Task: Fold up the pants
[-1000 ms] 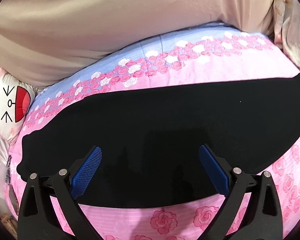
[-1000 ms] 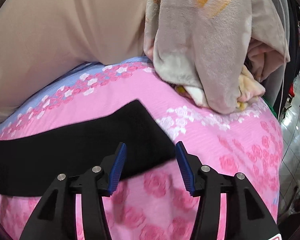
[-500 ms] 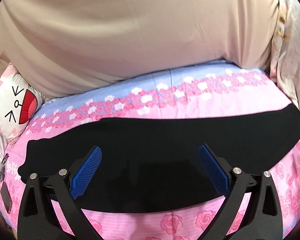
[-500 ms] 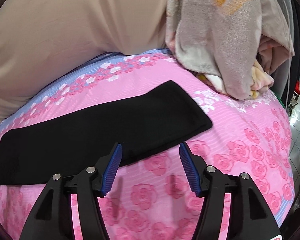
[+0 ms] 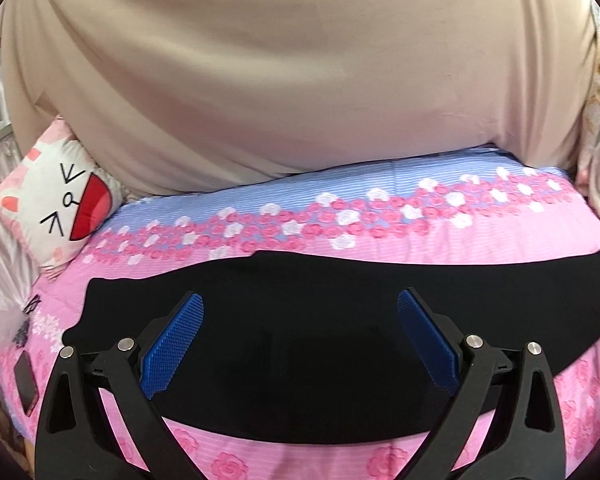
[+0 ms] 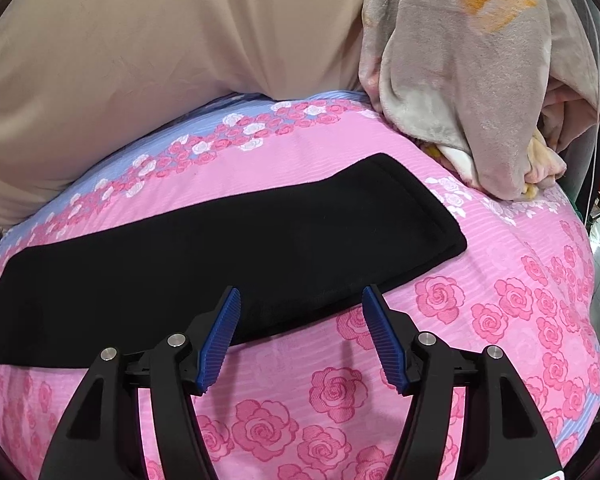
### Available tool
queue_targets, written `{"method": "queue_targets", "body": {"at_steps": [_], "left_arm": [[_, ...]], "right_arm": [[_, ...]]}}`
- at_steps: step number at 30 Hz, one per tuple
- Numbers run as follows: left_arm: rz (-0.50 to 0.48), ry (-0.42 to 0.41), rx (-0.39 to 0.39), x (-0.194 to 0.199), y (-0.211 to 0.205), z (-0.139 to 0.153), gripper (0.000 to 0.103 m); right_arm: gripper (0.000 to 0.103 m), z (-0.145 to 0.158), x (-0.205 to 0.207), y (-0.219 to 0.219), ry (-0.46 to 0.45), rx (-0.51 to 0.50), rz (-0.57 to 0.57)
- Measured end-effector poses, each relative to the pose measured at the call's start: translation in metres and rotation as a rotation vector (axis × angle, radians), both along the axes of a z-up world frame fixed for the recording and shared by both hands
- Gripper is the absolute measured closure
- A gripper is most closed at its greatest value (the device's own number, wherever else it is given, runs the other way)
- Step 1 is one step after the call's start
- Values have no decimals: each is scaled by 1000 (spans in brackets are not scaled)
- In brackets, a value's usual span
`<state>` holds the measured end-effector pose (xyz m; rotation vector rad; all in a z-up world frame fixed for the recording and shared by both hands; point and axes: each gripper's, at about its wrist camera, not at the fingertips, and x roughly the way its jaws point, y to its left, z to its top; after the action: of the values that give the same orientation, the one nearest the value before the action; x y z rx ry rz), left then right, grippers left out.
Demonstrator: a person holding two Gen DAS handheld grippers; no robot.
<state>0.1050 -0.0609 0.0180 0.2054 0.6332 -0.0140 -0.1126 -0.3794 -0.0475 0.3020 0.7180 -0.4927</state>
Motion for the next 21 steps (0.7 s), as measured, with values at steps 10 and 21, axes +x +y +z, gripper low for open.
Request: {"method": "queue_targets", "body": {"at_steps": [10,21], "left_arm": [[87,29,35,24,13,-11,7],[82,106,53,29,17,-36,7]], "right_arm": [[33,-6,1,-3,13,-1,-6],[27,-4,-20,-107,18,83,-183]]}}
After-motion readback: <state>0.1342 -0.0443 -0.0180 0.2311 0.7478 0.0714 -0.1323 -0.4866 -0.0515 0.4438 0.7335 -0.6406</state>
